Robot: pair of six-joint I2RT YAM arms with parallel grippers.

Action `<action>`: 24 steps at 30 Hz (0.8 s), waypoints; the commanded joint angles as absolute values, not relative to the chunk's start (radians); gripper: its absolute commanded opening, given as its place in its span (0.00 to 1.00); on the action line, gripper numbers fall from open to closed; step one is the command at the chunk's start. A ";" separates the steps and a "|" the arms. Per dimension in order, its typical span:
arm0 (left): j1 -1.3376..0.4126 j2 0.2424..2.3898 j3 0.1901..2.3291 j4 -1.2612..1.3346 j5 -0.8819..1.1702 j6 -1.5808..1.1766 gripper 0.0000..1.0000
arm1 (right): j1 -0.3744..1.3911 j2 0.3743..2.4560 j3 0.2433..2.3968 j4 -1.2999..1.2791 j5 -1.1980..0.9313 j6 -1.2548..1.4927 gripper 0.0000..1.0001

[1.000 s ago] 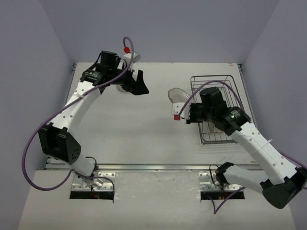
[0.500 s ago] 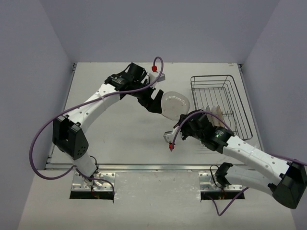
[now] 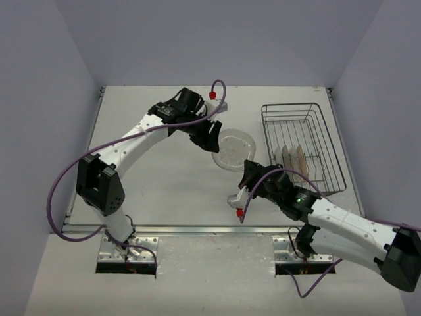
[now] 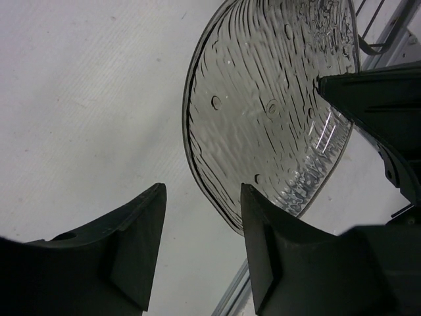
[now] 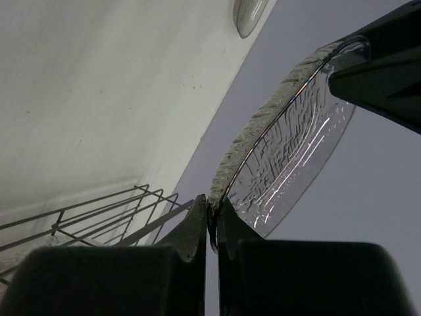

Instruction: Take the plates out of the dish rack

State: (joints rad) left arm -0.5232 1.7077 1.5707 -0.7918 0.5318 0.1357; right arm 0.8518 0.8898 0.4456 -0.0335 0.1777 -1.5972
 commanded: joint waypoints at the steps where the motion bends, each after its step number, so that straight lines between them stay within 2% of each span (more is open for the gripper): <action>1: -0.532 1.708 1.593 -0.748 0.558 0.118 0.45 | 0.870 0.877 0.430 0.094 0.193 -1.675 0.00; 4: -0.532 1.712 1.588 -0.746 0.572 0.114 0.36 | 0.883 0.886 0.430 0.111 0.193 -1.685 0.00; 7: -0.531 1.715 1.586 -0.742 0.575 0.109 0.13 | 0.898 0.901 0.426 0.149 0.199 -1.686 0.00; 9: -0.531 1.714 1.582 -0.740 0.574 0.109 0.02 | 0.902 0.910 0.432 0.170 0.207 -1.676 0.03; 10: -0.531 1.711 1.579 -0.738 0.574 0.107 0.00 | 0.903 0.916 0.438 0.175 0.210 -1.674 0.05; 11: -0.527 1.709 1.571 -0.732 0.574 0.106 0.00 | 0.904 0.923 0.450 0.179 0.212 -1.661 0.15; 13: -0.514 1.698 1.555 -0.722 0.574 0.099 0.00 | 0.905 0.937 0.479 0.168 0.231 -1.601 0.51; 14: -0.496 1.697 1.550 -0.718 0.575 0.097 0.00 | 0.904 0.951 0.508 0.153 0.243 -1.581 0.64; 16: -0.452 1.699 1.551 -0.714 0.598 0.083 0.00 | 0.902 0.976 0.553 0.093 0.280 -1.450 0.80; 20: -0.241 1.735 1.594 -0.706 0.654 0.041 0.00 | 0.812 1.012 0.662 -0.057 0.287 -1.202 0.86; 24: -0.079 1.850 1.721 -0.725 0.604 -0.006 0.00 | 0.658 1.036 0.776 -0.247 0.224 -0.923 0.87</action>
